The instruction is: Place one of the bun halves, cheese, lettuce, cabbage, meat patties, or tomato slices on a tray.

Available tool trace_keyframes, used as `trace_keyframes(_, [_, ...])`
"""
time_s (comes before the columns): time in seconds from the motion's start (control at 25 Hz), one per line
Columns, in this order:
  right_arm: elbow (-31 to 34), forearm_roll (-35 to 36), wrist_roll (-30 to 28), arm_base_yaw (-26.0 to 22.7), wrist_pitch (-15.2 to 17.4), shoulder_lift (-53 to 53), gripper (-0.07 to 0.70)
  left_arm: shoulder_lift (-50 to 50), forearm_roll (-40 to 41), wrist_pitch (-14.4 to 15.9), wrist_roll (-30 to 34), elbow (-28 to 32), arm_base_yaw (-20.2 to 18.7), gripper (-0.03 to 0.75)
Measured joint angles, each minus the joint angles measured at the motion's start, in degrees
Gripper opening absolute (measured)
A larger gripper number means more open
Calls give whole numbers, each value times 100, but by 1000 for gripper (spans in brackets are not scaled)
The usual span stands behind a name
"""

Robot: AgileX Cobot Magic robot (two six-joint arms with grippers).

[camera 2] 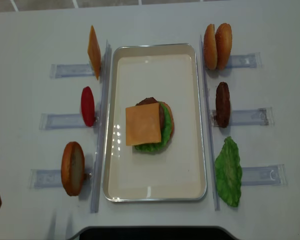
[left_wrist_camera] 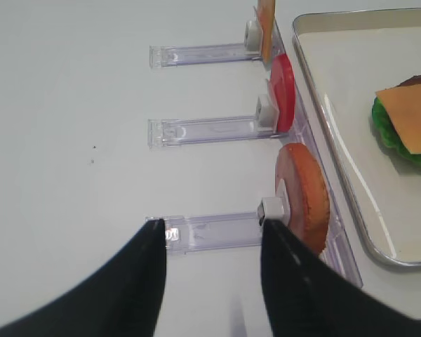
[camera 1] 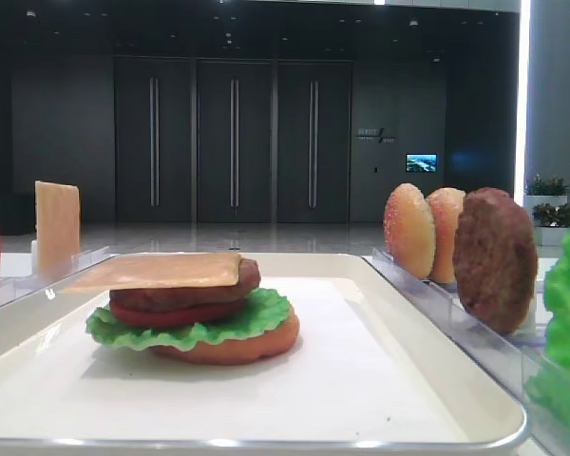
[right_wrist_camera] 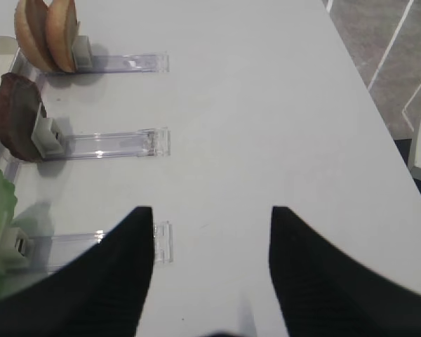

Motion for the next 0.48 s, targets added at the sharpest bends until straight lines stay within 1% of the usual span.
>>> trace_keyframes(0.48, [0, 0, 0, 0, 0, 0, 358, 0, -8, 0, 0, 0, 0, 339])
